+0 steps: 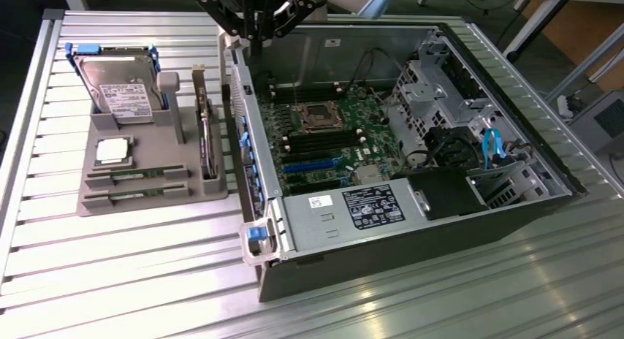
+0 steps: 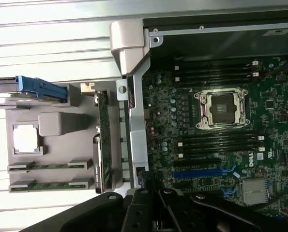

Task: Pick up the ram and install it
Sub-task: 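Reach for the ram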

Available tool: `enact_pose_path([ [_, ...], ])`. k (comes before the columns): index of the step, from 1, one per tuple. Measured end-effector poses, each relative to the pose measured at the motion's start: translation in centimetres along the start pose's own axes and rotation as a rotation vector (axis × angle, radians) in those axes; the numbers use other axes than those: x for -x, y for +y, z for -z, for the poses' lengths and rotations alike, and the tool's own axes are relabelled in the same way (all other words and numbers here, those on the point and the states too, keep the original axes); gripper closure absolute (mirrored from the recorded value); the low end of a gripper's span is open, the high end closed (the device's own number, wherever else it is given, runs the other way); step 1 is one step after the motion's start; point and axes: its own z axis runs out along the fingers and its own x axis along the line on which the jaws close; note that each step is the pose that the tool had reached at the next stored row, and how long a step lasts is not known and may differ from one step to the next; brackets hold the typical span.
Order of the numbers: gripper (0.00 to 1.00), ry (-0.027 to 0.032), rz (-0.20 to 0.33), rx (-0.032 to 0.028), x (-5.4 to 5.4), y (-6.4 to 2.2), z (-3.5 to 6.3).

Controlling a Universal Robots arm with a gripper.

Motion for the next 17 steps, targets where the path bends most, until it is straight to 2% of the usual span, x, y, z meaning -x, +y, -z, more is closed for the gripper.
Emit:
enact_pose_path([
  [8, 0.9, 0.0, 0.0, 0.0, -0.4, -0.04, 0.01],
  [17, 0.9, -0.0002, 0.0, 0.0, -1.9, -0.14, 0.06],
])
